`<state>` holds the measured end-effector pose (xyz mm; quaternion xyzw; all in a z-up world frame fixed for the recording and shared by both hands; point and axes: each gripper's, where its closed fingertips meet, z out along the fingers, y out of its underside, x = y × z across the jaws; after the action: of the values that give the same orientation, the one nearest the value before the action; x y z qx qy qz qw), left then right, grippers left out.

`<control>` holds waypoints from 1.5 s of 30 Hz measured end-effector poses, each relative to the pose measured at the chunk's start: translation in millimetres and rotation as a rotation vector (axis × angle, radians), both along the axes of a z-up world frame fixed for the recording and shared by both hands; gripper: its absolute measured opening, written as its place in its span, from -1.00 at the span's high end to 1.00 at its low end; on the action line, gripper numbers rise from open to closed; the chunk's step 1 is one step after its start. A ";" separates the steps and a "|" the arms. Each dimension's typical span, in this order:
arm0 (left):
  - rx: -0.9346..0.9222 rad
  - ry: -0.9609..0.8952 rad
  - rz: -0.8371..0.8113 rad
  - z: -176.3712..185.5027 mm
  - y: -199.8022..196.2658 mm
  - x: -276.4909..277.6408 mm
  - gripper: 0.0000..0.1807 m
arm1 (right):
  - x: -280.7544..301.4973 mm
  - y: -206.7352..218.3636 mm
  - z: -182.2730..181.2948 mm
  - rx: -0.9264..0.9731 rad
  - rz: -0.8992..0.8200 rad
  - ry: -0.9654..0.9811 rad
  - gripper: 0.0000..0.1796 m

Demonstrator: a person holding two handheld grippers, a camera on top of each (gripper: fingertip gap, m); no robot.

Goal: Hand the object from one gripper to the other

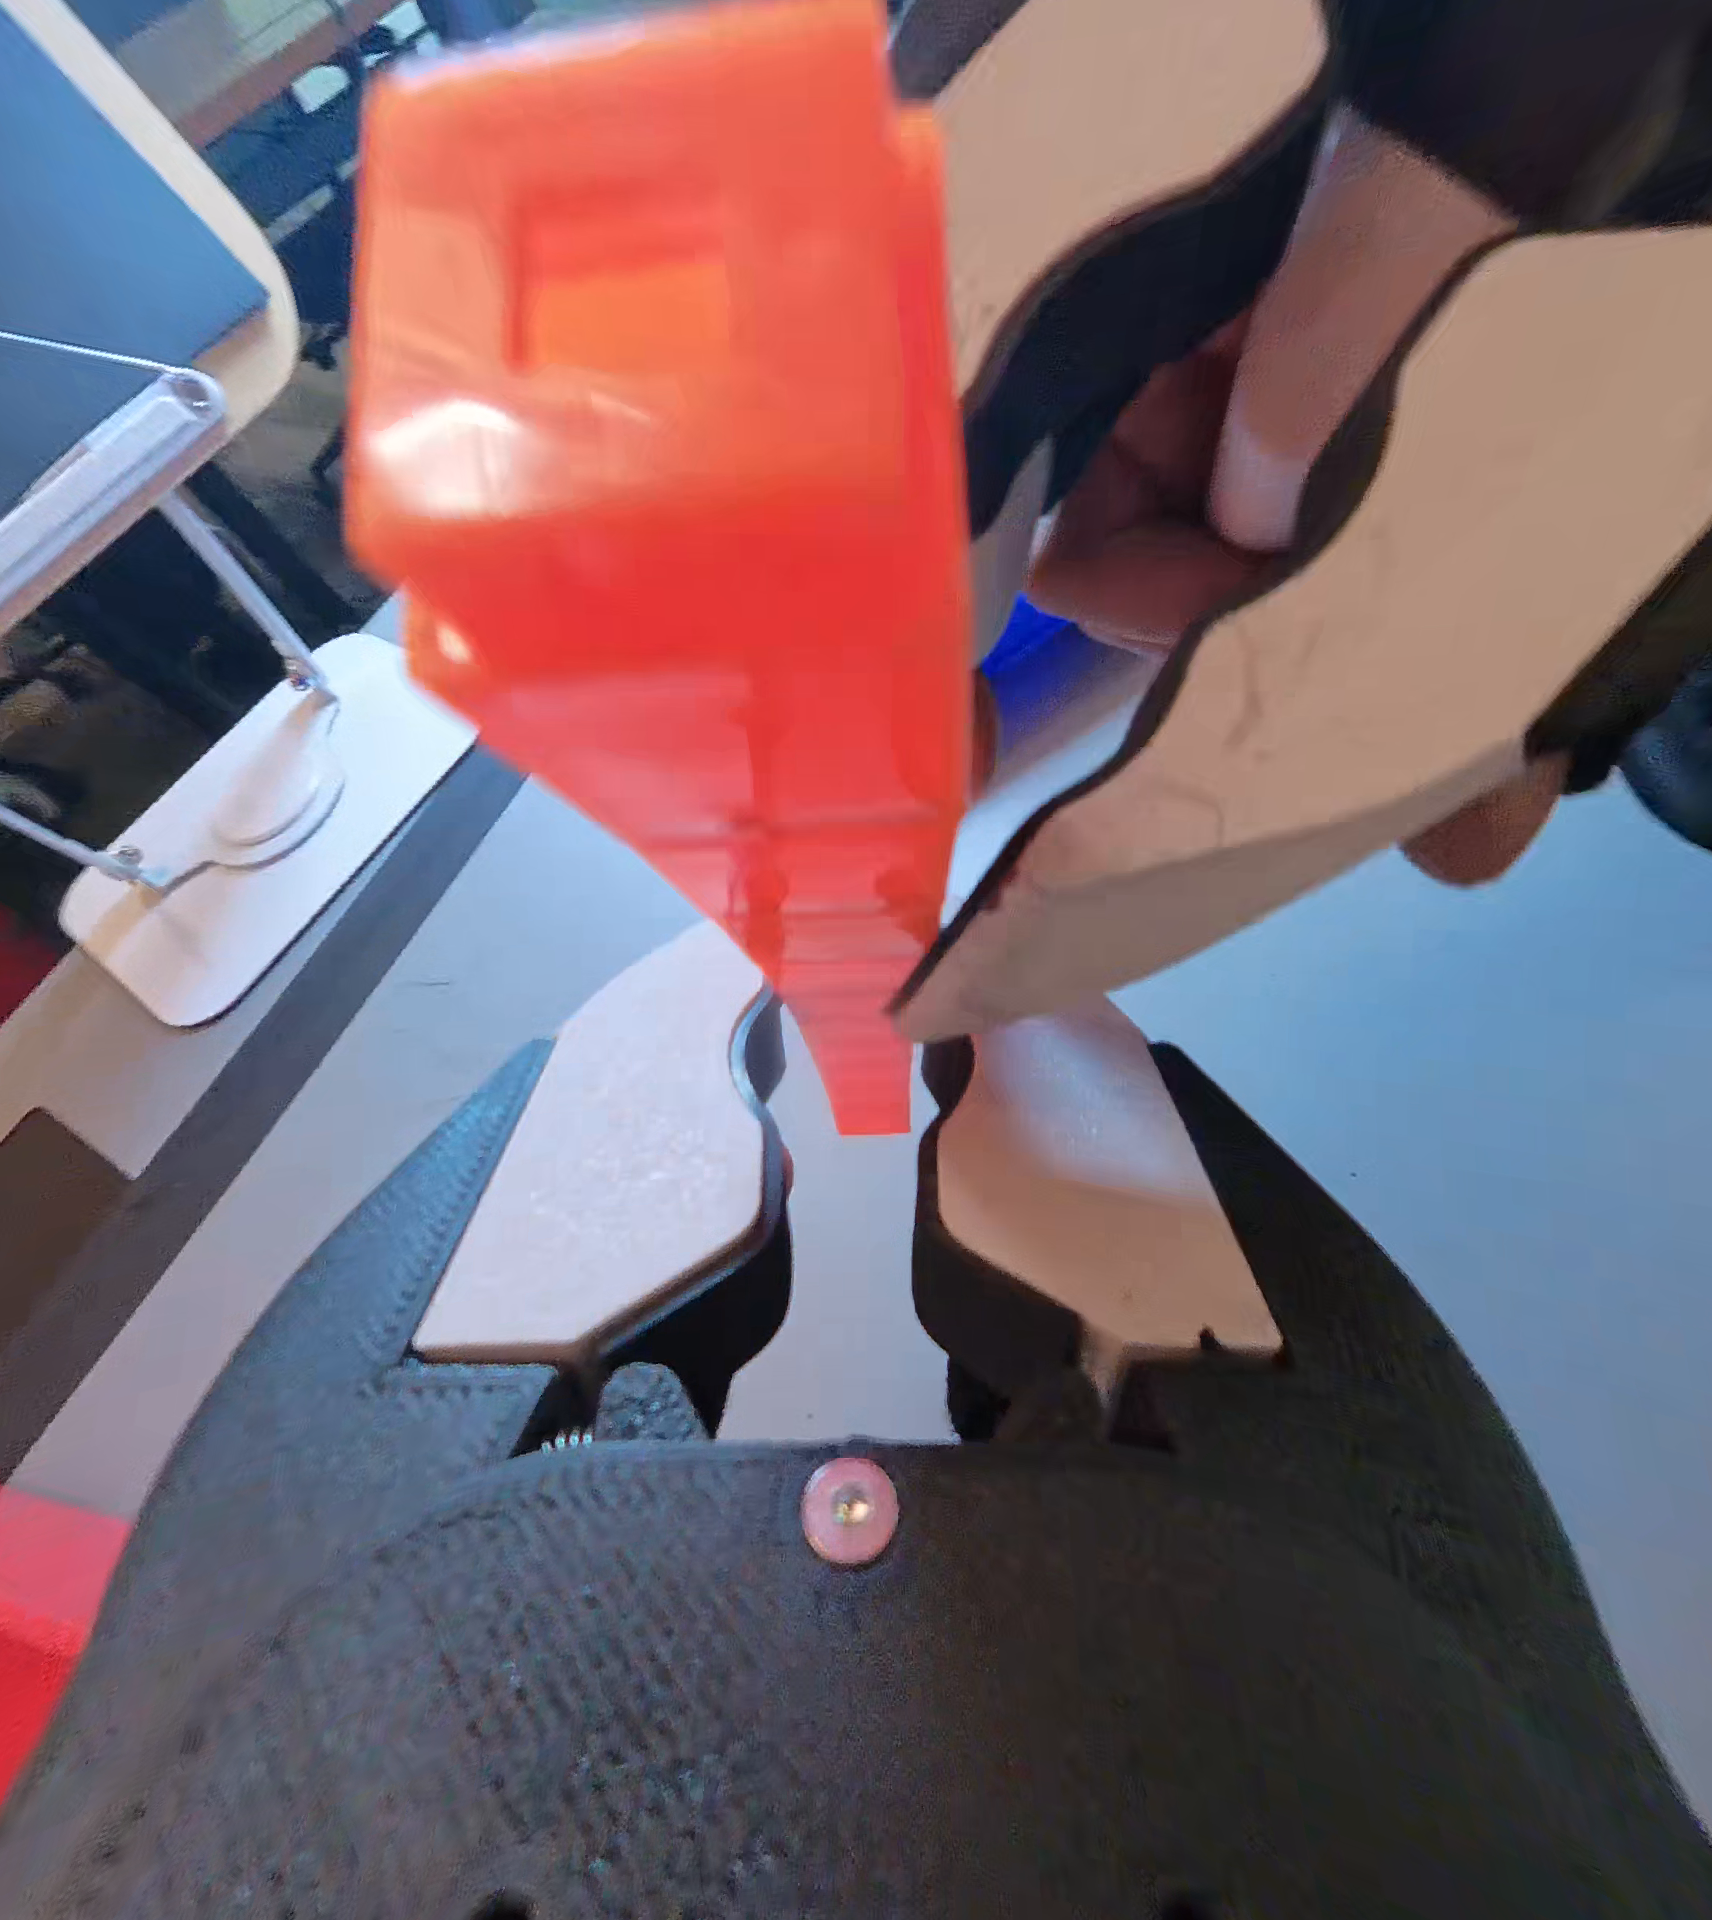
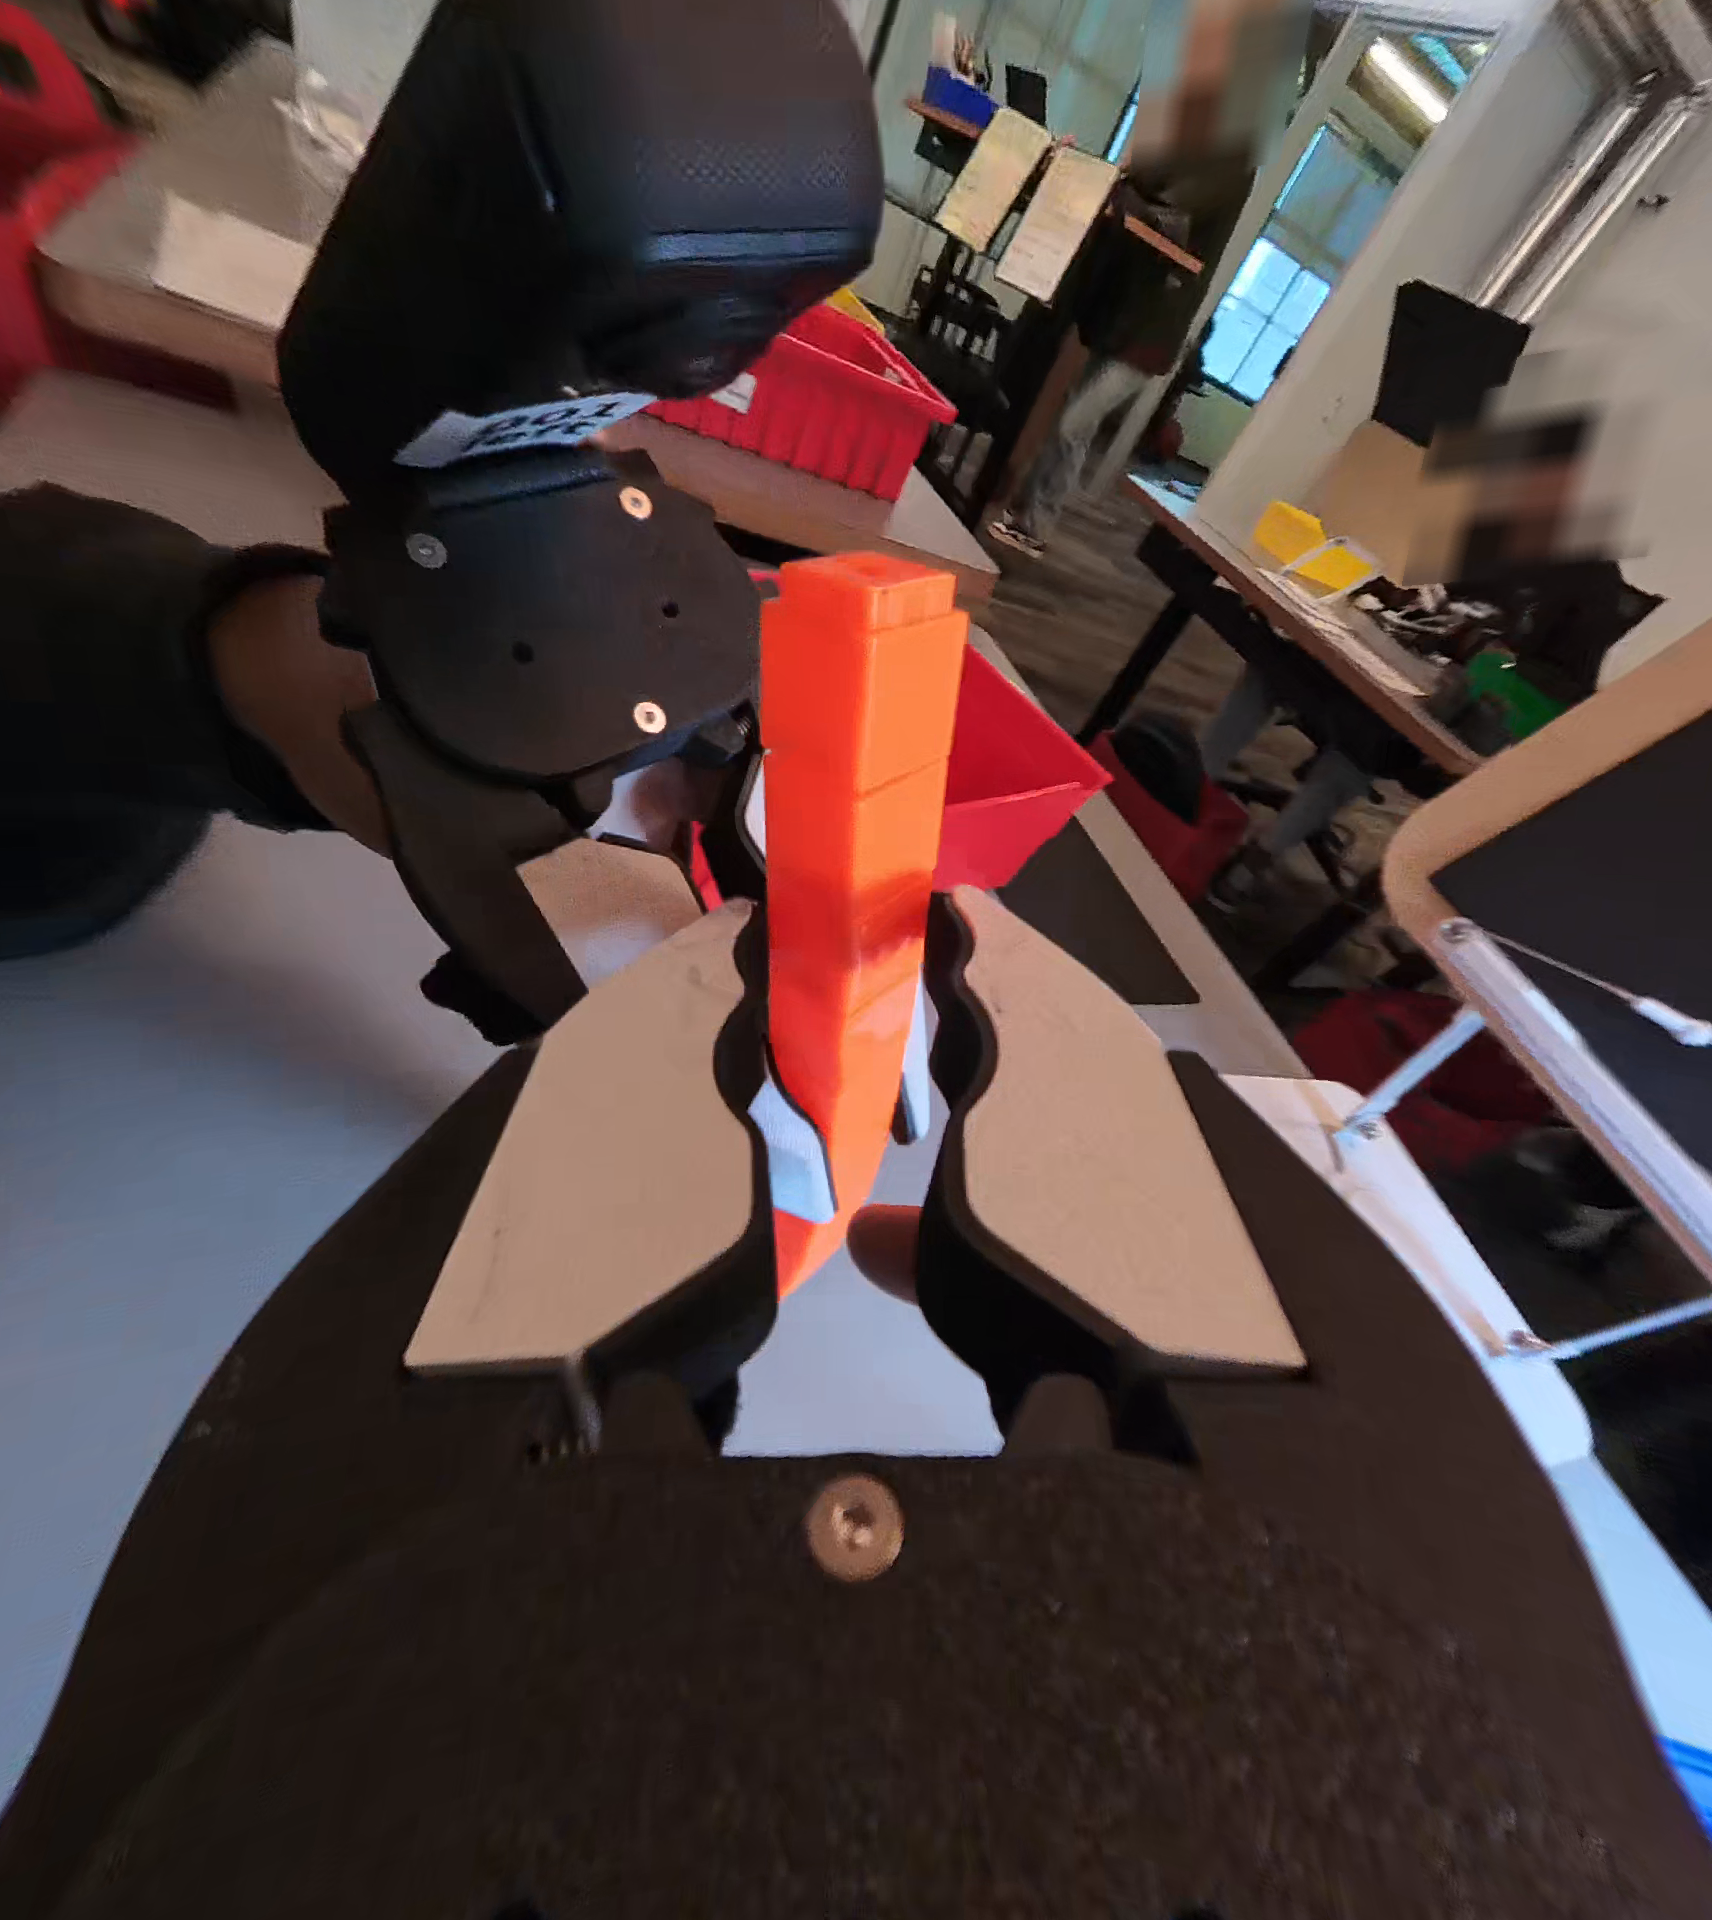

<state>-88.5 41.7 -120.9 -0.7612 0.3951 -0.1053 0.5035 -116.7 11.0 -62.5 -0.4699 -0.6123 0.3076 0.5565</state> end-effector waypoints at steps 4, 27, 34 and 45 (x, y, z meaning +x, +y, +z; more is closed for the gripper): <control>0.078 -0.094 0.028 26.9 3.8 -13.3 0.55 | 17.9 16.0 26.0 -0.029 -0.055 0.087 0.68; 0.128 -0.336 0.421 88.3 18.7 -194.8 0.60 | 195.7 276.6 -52.4 -0.769 -0.840 0.013 0.64; 0.095 -0.284 0.560 76.8 15.4 -244.2 0.59 | 201.6 288.8 -39.8 -0.598 -0.941 -0.159 0.49; -0.358 0.137 0.692 -21.9 9.8 -312.0 0.59 | 163.4 160.0 30.7 -0.384 -0.518 0.206 0.54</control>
<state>-400.5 51.4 -142.7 -0.9303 0.1234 0.0546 0.3410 46.7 171.1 -31.8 -0.6725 -0.3439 0.3116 0.5765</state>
